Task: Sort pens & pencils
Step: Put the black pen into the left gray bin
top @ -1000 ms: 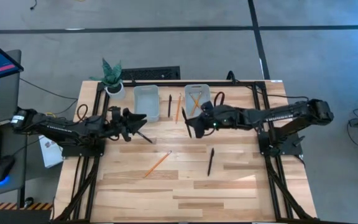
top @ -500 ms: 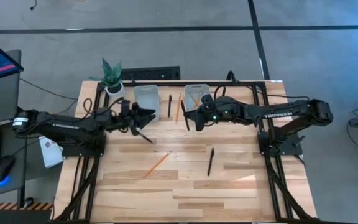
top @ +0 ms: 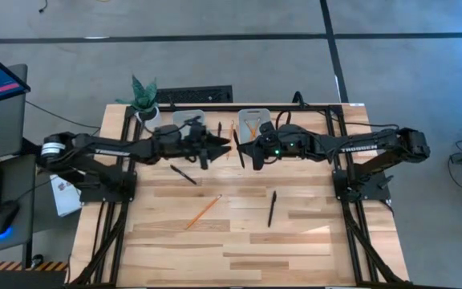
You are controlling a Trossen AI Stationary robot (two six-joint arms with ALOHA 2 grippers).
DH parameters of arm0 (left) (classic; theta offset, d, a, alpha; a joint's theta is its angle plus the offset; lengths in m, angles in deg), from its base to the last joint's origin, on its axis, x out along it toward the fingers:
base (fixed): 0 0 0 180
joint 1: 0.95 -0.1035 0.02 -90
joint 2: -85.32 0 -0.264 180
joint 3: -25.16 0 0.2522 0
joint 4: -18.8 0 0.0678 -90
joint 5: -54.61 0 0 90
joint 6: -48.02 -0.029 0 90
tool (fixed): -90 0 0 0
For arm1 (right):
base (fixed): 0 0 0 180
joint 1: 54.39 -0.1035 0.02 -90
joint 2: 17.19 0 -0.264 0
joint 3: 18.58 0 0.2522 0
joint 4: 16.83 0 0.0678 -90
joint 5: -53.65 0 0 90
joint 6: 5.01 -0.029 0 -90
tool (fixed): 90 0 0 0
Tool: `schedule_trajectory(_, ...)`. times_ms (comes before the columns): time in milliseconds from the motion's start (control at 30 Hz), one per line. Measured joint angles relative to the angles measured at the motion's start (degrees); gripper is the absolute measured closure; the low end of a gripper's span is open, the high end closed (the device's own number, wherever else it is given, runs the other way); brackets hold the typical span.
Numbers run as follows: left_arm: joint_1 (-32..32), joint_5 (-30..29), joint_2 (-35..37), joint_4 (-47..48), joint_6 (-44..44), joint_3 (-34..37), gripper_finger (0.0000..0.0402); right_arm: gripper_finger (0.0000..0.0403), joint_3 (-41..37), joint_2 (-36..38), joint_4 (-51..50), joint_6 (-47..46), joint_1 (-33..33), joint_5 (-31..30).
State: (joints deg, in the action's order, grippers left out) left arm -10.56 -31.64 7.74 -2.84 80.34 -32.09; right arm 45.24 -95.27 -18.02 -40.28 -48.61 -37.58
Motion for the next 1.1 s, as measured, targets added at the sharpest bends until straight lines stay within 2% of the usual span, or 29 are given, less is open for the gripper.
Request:
schedule_trajectory(267,-0.08,0.78,-5.12,-0.17,-1.99,-4.84,0.0195,0.0340,-0.02,-0.02,-0.30,1.21,-0.01,-0.17)
schedule_trajectory(567,-1.17,3.12,-5.21,0.24,-1.98,-5.13,0.0195,0.0340,-0.02,-0.02,-0.36,1.27,-0.02,0.13)
schedule_trajectory(967,-2.12,3.15,-5.25,3.40,-1.56,-5.11,0.0195,0.0340,0.00,-0.02,-0.41,1.29,-0.07,1.53)
schedule_trajectory(1100,-2.36,5.01,-5.25,3.52,-1.62,-5.11,0.0195,0.0340,0.00,-0.02,-0.44,1.29,-0.07,1.55)
